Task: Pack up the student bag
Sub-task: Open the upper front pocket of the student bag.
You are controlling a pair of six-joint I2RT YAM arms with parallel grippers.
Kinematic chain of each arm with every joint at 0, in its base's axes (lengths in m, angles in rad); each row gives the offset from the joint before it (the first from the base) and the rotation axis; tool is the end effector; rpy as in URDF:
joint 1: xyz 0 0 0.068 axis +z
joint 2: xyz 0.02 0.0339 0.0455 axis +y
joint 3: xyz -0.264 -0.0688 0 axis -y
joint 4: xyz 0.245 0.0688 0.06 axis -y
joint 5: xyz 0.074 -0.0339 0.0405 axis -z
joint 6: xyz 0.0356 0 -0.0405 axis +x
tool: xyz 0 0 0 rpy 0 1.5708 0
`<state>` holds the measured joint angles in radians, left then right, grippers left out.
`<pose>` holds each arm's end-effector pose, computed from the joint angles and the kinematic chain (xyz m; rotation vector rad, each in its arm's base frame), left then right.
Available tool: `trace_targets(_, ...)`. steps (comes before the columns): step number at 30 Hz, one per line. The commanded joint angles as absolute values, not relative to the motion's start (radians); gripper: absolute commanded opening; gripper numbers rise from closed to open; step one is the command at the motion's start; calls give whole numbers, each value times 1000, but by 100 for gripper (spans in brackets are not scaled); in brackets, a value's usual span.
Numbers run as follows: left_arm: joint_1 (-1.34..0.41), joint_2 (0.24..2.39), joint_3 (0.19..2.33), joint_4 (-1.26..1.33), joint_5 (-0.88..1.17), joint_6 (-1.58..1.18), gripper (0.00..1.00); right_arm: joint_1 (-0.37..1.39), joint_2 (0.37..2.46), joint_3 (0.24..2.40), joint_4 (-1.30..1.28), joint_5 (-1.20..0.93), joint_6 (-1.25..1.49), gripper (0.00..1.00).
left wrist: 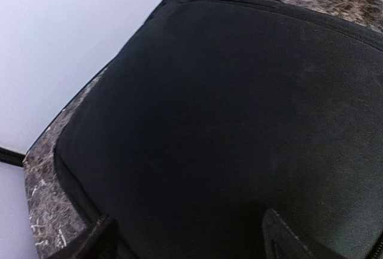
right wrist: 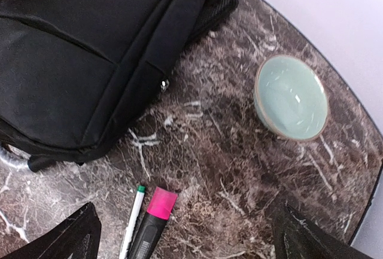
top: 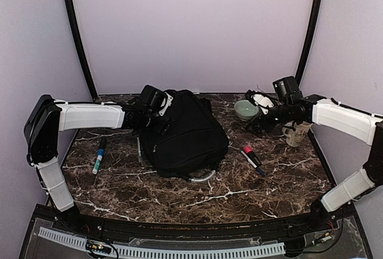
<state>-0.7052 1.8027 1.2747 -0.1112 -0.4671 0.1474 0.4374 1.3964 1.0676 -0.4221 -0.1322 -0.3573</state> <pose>0.3206 -0.2519 0.2357 0.6468 2.0384 0.1918 0.2746 0.1336 0.2766 -0.9595 2.1139 0.1939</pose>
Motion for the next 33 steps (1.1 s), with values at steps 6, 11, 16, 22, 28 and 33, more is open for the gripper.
trace_targets(6,-723,1802,1315,-134,-120,188,70,407,1430,956,-319,-305,-344,94)
trace_targets(11,-761,1860,1335,-152,-203,246,68,407,1447,958,-313,-321,-344,92)
trace_targets(16,-821,1885,1318,-139,-289,320,70,407,1467,960,-323,-353,-348,91)
trace_targets(22,-865,1874,1284,-117,-255,378,71,409,1484,972,-340,-376,-353,90)
trace_targets(28,-880,1895,1281,-102,-389,418,71,408,1489,971,-348,-383,-357,90)
trace_targets(33,-879,1901,1275,-26,-618,459,71,408,1494,972,-353,-386,-360,89)
